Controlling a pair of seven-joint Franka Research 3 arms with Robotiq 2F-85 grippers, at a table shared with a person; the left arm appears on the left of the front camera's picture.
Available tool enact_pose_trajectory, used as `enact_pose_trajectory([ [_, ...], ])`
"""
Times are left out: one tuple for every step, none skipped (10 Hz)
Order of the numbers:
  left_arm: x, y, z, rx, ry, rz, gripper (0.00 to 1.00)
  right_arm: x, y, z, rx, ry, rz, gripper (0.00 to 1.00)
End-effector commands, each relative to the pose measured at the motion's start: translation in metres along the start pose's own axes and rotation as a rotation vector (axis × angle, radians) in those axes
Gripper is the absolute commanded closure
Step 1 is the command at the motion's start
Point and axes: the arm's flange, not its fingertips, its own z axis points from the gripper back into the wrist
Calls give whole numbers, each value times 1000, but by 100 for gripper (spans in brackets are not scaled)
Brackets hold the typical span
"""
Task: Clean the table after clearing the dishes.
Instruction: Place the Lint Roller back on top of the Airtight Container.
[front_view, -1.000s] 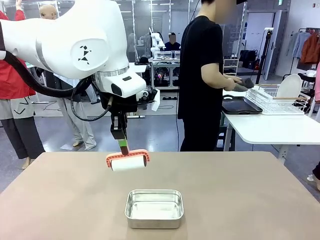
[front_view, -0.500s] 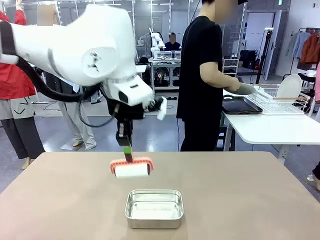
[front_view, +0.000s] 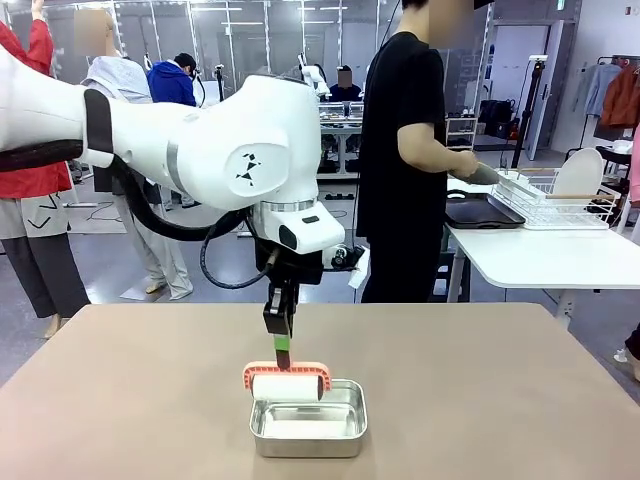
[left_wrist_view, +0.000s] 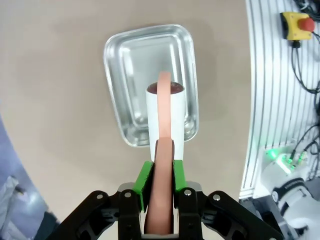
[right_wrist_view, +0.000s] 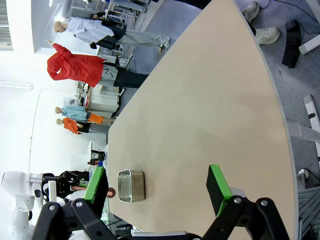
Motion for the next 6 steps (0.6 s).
enact_pose_trajectory([
  [5,4,-1,-46,-7,-41,78,0,2,0,13,-9,-1,0],
  [13,10,-10,-65,-18,-49,78,0,2,0,13,-9,-1,0],
  [26,18,-21,-95,-12,-33,78,0,2,0,13,-9,-1,0],
  [34,25,-29,-93,-13,-13,78,0,2,0,13,-9,-1,0],
  [36,30,-33,-78,2,-3,78,0,2,0,13,-9,-1,0],
  [36,34,-36,-85,16,3,78,0,2,0,13,-9,-1,0],
])
